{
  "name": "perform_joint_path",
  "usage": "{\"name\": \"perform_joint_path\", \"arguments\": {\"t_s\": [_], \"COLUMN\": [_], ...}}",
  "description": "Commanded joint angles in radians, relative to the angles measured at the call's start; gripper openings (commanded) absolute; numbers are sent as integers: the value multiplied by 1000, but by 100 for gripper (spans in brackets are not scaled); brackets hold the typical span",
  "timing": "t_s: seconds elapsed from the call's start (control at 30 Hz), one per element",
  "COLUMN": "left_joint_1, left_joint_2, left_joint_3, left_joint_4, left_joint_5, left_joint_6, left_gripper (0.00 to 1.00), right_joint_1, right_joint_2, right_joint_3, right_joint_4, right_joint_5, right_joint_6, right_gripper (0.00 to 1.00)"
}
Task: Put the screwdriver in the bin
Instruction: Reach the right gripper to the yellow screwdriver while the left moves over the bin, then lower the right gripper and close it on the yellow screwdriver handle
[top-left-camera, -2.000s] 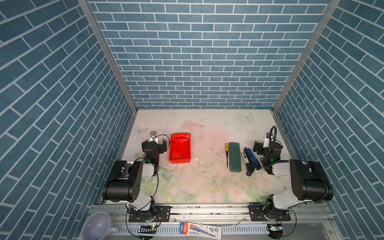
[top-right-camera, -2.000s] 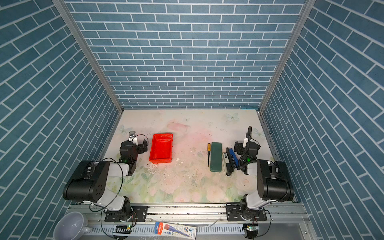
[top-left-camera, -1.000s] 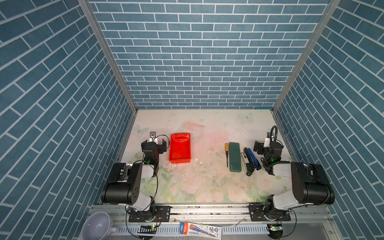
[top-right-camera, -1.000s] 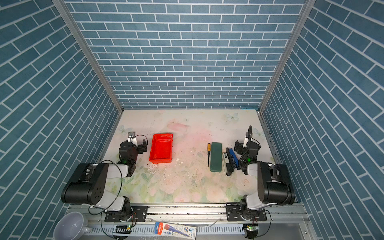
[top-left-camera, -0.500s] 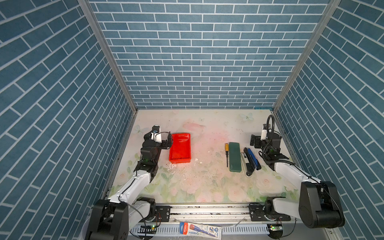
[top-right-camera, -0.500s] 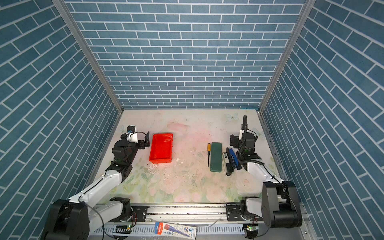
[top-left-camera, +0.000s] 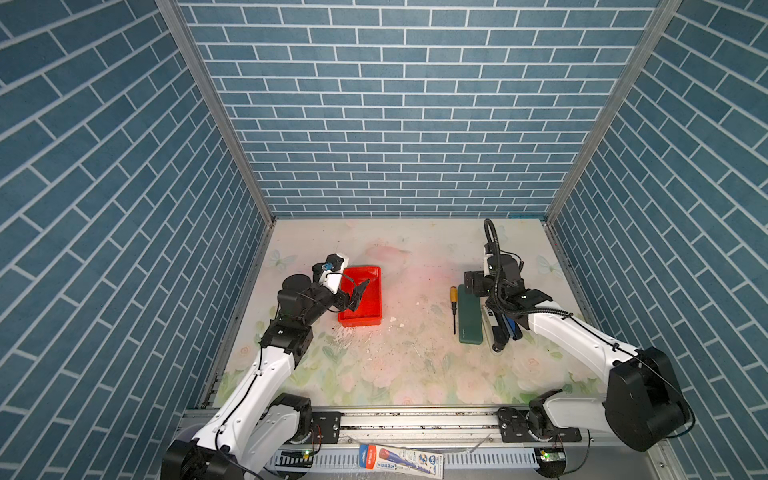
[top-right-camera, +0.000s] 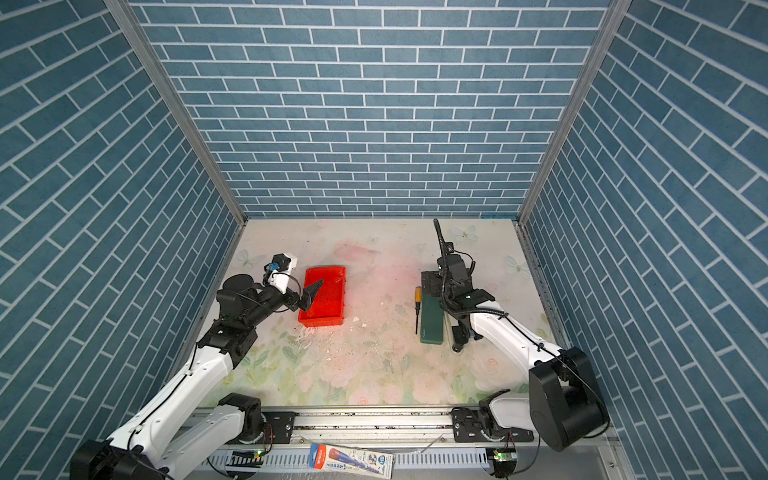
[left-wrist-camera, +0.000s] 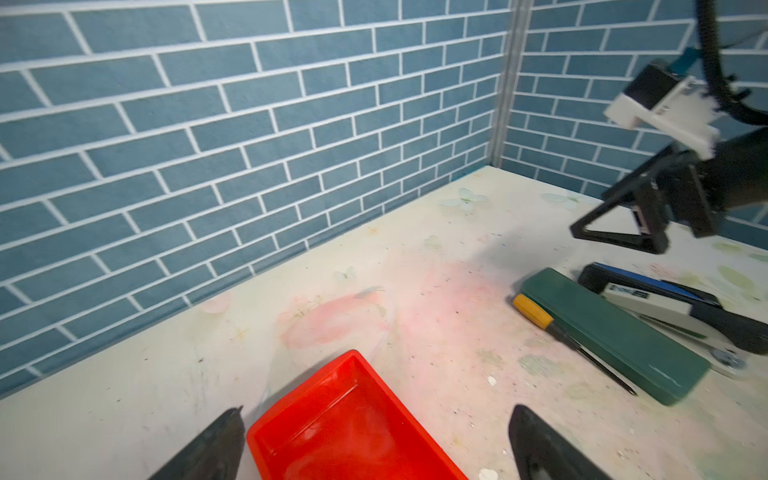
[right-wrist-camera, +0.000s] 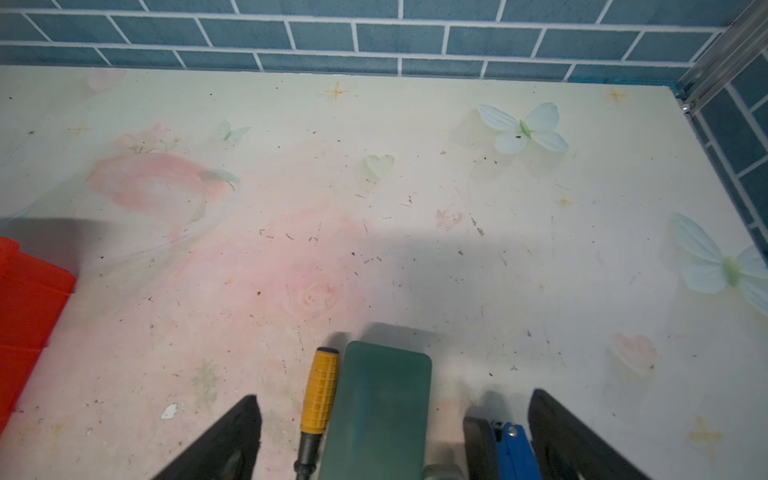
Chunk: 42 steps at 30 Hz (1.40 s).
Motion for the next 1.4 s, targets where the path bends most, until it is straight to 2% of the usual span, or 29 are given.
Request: {"name": "perform_joint_path", "arguments": {"t_s": [0.0,0.23,0.47,0.6,0.87,1.37], "left_joint_1": [-21,-96,-118,-120,-121,-121], "left_joint_2": [8,81,109,108,102,77], "left_joint_3": [2,28,34,28,8,-12], "left_joint_4": [-83,-188,-226,-220,-167,-143], "left_joint_5": [100,61,49,51,33,43], "left_joint_6": [76,190,226,229,175,182], "left_gripper": [100,100,100,100,100,100], "right_joint_1": [42,133,174,176,176,177], "right_joint_2": [46,204,355,419,499,573], "right_joint_3": [68,194,298,338,375,398], "right_joint_4": [-80,-198,-267,-294,-314,-346], "right_joint_5": [69,122,86,72,55,75], "right_joint_6": [135,210,310,350,388,425], "right_gripper": [99,98,80,72,65,58]}}
